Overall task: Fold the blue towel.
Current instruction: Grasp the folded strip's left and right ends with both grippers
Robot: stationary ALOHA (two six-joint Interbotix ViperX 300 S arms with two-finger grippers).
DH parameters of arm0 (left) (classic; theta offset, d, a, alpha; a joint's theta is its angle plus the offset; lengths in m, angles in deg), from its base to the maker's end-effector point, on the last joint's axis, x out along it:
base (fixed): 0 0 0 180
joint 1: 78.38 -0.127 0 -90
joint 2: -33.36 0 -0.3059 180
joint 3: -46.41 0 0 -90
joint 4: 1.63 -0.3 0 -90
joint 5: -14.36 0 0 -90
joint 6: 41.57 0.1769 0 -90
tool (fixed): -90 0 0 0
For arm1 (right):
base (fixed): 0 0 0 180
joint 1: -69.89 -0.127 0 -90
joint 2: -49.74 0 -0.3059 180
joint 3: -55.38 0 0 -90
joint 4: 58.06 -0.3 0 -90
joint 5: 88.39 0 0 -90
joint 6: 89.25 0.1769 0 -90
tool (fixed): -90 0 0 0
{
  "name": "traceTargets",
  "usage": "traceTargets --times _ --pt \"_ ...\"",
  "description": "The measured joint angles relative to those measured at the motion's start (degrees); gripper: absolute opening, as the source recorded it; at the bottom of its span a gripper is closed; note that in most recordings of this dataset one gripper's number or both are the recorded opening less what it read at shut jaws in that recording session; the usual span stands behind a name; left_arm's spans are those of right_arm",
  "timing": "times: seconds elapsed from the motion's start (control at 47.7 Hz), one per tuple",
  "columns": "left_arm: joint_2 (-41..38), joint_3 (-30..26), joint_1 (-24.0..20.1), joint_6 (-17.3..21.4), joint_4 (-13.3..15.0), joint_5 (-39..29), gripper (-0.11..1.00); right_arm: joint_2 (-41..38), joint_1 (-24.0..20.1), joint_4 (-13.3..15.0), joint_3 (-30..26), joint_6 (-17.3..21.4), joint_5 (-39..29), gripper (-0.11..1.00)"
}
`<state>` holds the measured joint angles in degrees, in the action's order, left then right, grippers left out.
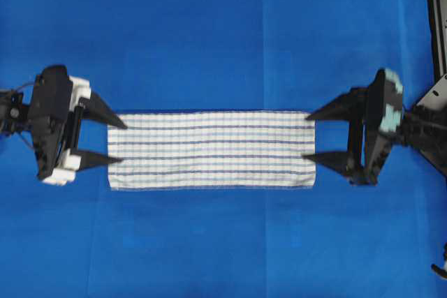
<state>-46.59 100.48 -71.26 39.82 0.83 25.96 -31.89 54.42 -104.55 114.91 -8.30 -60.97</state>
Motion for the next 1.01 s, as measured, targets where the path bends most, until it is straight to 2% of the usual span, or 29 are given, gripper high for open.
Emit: traceTargets --times 0.126,0.315,0.482,0.776,0.86,1.007 --pt "-0.88 0.00 -3.25 0.00 -0.26 -0.09 0.69 -0.44 5.36 -0.44 0.18 -2.90 -2.46 0.81" --pt "-7.03 1.05 -7.38 0.00 -0.35 2.02 0.69 -5.36 9.76 -0.44 0.09 -4.66 -3.87 0.81" --pt "-13.45 1.23 -8.17 0.00 -0.44 6.77 0.69 -11.95 10.11 -0.44 -1.23 -4.66 -3.60 0.80" --pt "-19.95 1.05 -8.88 0.18 -0.44 8.61 0.66 -16.79 9.93 -0.44 -3.78 -4.75 -3.60 0.78" --pt "-20.30 1.05 -8.96 0.09 -0.44 8.70 0.57 -16.79 9.49 -0.44 -3.87 -4.83 -3.69 0.72" --pt "-20.57 0.79 -9.23 0.09 -0.35 8.53 0.30 -16.88 8.96 -0.44 -3.96 -4.83 -4.22 0.35"
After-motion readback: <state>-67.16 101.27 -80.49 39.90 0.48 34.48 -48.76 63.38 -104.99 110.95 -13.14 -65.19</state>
